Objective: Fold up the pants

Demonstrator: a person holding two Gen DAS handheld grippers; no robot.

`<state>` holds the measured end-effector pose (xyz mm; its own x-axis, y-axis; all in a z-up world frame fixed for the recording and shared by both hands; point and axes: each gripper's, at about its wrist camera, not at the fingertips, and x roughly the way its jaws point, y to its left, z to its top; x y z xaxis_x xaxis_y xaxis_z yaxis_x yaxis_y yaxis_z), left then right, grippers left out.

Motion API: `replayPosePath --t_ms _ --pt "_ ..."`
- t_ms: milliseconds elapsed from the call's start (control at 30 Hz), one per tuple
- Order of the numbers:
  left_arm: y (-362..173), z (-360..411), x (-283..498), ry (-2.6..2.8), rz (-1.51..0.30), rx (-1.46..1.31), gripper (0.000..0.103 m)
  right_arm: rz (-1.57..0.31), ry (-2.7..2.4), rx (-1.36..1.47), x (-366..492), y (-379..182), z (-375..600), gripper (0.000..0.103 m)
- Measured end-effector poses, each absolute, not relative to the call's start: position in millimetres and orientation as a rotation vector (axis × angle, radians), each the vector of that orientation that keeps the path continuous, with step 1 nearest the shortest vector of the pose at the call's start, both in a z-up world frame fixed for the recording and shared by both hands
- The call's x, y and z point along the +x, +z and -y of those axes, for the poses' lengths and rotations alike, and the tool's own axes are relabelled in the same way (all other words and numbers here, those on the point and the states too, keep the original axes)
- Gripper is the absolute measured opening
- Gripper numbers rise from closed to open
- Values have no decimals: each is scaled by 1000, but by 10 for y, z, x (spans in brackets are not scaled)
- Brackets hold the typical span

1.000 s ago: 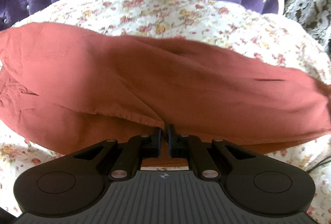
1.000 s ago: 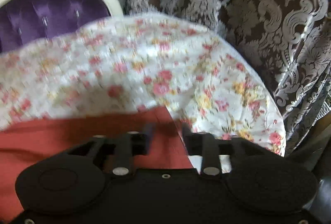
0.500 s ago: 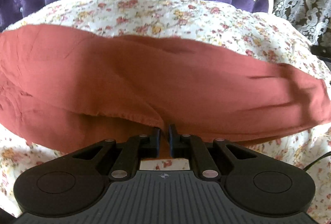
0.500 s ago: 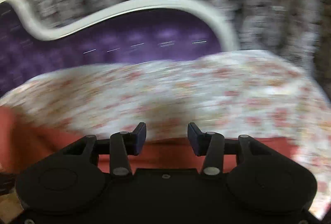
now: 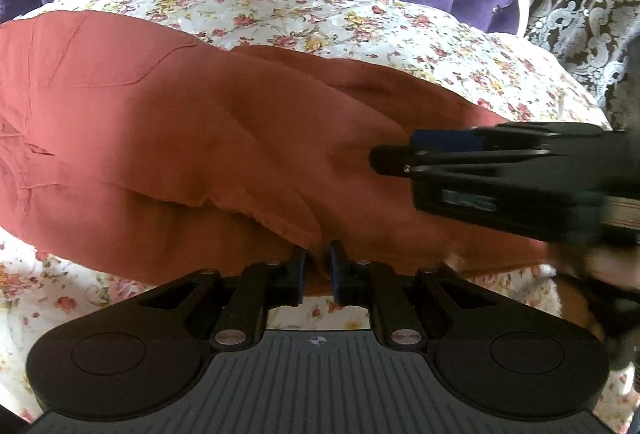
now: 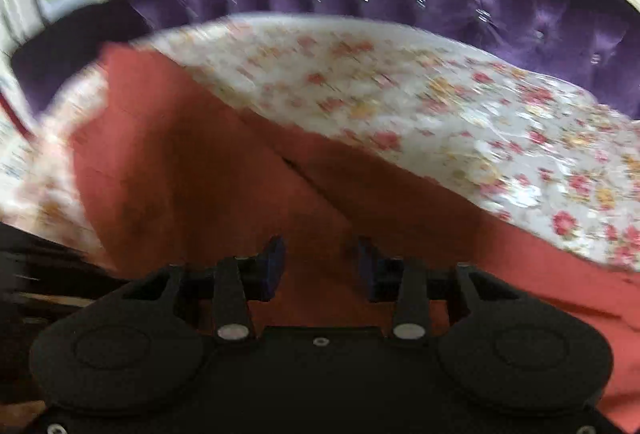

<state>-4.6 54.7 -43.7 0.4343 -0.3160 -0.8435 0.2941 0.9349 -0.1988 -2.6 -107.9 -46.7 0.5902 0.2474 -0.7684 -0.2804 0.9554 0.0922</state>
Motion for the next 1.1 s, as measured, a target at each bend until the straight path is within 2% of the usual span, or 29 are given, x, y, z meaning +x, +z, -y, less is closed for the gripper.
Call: replayPosePath --t_ms 33,233,633,767,1100 --pt "-396 -599 -68 -378 -1052 -23 18 -908 266 -63 15 -532 1083 33" --pt "-144 -1047 -150 -232 -976 99 18 -901 249 -50 -7 -509 1135 33" --pt "-129 -2263 538 38 -918 -28 18 -691 411 -123 -317 -24 583 45" --pt "-199 -2400 628 60 -929 -36 18 -635 513 -186 -352 20 205 56" --pt "-433 -2618 724 -11 -978 -136 18 -606 637 -367 -167 -267 -517 54"
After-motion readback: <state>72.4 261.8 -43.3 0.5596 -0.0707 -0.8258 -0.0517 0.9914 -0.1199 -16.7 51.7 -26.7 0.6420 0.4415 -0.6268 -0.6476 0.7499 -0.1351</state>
